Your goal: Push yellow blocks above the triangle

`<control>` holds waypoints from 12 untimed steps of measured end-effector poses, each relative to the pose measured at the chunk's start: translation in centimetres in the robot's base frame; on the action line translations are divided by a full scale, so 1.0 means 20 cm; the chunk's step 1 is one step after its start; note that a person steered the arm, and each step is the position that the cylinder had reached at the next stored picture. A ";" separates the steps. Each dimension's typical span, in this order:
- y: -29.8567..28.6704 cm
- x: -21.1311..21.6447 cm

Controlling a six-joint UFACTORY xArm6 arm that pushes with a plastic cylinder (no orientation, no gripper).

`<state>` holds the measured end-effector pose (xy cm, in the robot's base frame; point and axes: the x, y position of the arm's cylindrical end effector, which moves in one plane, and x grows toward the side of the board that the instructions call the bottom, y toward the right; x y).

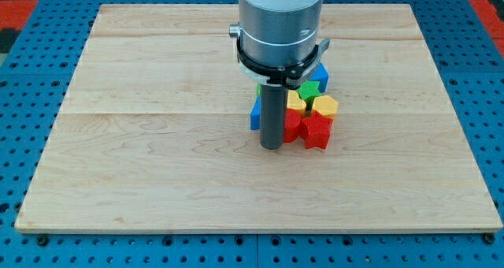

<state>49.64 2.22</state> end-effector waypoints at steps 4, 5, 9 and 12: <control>0.64 0.12; 0.72 0.07; 0.49 -0.33; -0.15 -0.34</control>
<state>42.77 -0.76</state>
